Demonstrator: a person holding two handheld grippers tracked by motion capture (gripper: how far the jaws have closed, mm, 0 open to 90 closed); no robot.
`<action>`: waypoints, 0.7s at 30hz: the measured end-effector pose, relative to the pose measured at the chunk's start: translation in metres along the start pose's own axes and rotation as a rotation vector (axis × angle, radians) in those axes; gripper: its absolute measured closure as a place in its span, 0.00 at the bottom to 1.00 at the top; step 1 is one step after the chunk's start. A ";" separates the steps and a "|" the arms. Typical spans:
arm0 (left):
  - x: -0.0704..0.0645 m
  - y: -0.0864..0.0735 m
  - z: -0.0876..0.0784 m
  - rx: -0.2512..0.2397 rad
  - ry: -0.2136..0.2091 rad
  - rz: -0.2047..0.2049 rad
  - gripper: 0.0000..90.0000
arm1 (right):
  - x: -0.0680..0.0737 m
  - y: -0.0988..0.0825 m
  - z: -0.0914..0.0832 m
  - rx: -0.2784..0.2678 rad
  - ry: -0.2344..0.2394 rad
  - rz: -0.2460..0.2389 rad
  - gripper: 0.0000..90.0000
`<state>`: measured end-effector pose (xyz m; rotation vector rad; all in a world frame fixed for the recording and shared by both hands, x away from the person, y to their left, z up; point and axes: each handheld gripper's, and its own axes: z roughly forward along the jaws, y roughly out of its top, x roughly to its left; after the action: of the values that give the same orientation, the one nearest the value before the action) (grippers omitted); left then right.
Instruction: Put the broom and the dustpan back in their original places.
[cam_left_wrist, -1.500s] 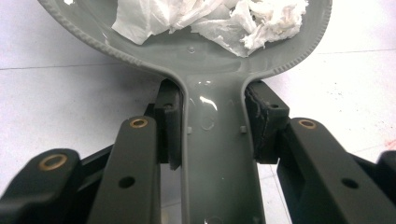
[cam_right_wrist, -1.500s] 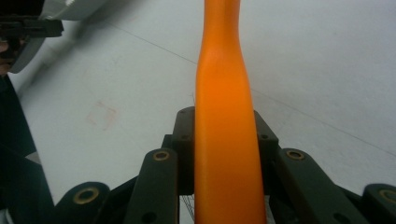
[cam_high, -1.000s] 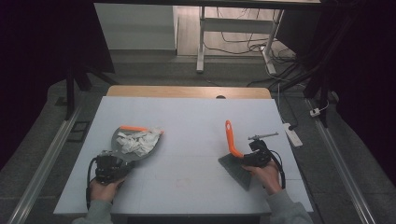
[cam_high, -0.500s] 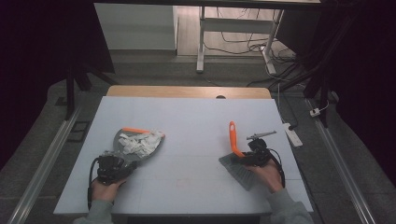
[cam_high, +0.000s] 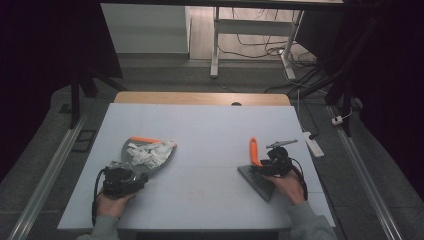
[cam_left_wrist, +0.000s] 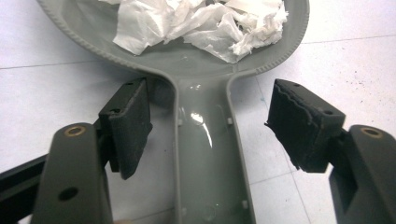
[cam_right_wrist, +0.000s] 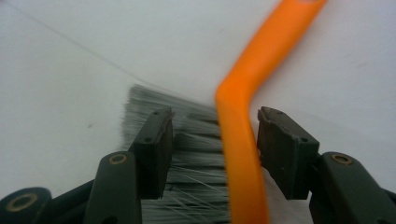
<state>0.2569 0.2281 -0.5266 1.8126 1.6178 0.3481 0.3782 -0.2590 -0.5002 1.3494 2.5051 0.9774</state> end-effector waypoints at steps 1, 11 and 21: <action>-0.001 0.000 -0.001 -0.004 0.001 0.005 0.32 | 0.000 0.000 -0.001 -0.004 0.006 0.003 0.52; -0.004 -0.003 -0.021 -0.019 0.001 0.112 0.32 | 0.003 -0.002 -0.016 -0.091 0.037 -0.044 0.53; -0.010 0.004 -0.032 -0.024 -0.157 0.266 0.34 | 0.023 -0.016 -0.025 -0.141 0.083 -0.179 0.53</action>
<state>0.2388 0.2282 -0.4987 1.9882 1.2635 0.3325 0.3436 -0.2595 -0.4859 1.0460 2.5089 1.1667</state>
